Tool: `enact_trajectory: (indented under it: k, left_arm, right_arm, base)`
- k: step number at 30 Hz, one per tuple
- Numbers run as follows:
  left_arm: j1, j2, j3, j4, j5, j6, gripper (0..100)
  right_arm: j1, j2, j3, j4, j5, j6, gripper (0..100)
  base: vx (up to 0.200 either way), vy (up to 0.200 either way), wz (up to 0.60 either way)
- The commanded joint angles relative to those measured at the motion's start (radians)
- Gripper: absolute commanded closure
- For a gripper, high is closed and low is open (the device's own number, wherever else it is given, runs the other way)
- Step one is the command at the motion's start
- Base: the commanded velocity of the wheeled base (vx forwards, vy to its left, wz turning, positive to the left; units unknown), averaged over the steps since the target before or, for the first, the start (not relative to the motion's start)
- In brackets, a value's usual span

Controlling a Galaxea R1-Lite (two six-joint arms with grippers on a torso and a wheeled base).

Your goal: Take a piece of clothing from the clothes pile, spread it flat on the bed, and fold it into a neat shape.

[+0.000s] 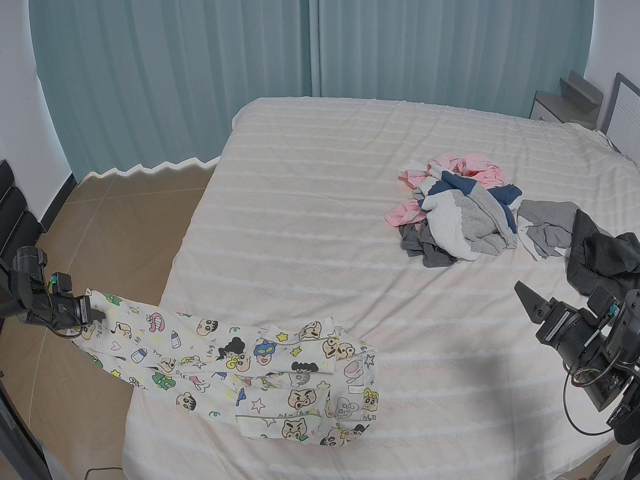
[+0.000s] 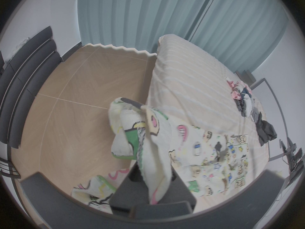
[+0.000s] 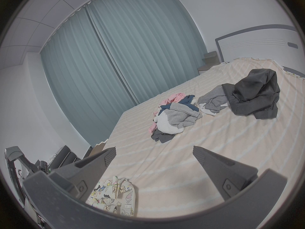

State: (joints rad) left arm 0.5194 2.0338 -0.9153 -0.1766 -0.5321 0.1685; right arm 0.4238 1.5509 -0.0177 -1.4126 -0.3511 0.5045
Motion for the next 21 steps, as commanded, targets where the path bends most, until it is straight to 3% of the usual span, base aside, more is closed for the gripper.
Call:
enact_trajectory:
  k: [1, 4, 10, 12, 13, 14, 15, 16, 21]
  left_arm:
    - [-0.130, -0.147, 0.065, 0.000, 0.014, -0.104, 100]
    - [-0.266, -0.230, 0.099, 0.000, 0.078, -0.207, 100]
    - [-0.519, -0.299, 0.139, -0.001, 0.233, -0.328, 100]
    - [-0.642, -0.299, 0.139, -0.007, 0.322, -0.403, 100]
    - [-0.648, -0.299, 0.139, -0.007, 0.328, -0.408, 100]
    - [-0.733, -0.294, 0.136, -0.014, 0.383, -0.452, 100]
    - [-0.746, -0.293, 0.136, -0.014, 0.389, -0.457, 100]
    - [-0.820, -0.282, 0.133, -0.026, 0.425, -0.485, 100]
    - [-0.983, -0.185, 0.121, -0.129, 0.526, -0.537, 100]
  right_arm:
    - [0.000, 0.000, 0.018, 0.000, 0.000, 0.000, 0]
    - [0.000, -0.002, 0.018, 0.000, 0.000, 0.000, 0]
    - [-0.002, 0.000, 0.018, 0.000, 0.001, 0.000, 0]
    - [-0.002, -0.002, 0.018, 0.000, 0.001, 0.000, 0]
    - [-0.002, -0.002, 0.018, 0.000, 0.001, 0.000, 0]
    - [-0.002, -0.002, 0.018, 0.000, 0.001, 0.000, 0]
    - [-0.002, -0.002, 0.018, 0.000, 0.001, 0.000, 0]
    - [-0.002, -0.002, 0.018, 0.000, 0.001, 0.000, 0]
    - [-0.002, 0.000, 0.018, 0.000, 0.001, 0.000, 0]
  base:
    - [0.000, 0.000, 0.00]
    - [0.000, 0.000, 0.00]
    - [0.000, 0.000, 0.00]
    - [0.000, 0.000, 0.00]
    - [0.000, 0.000, 0.00]
    - [0.000, 0.000, 0.00]
    - [0.000, 0.000, 0.00]
    - [0.000, 0.000, 0.00]
    - [0.000, 0.000, 0.00]
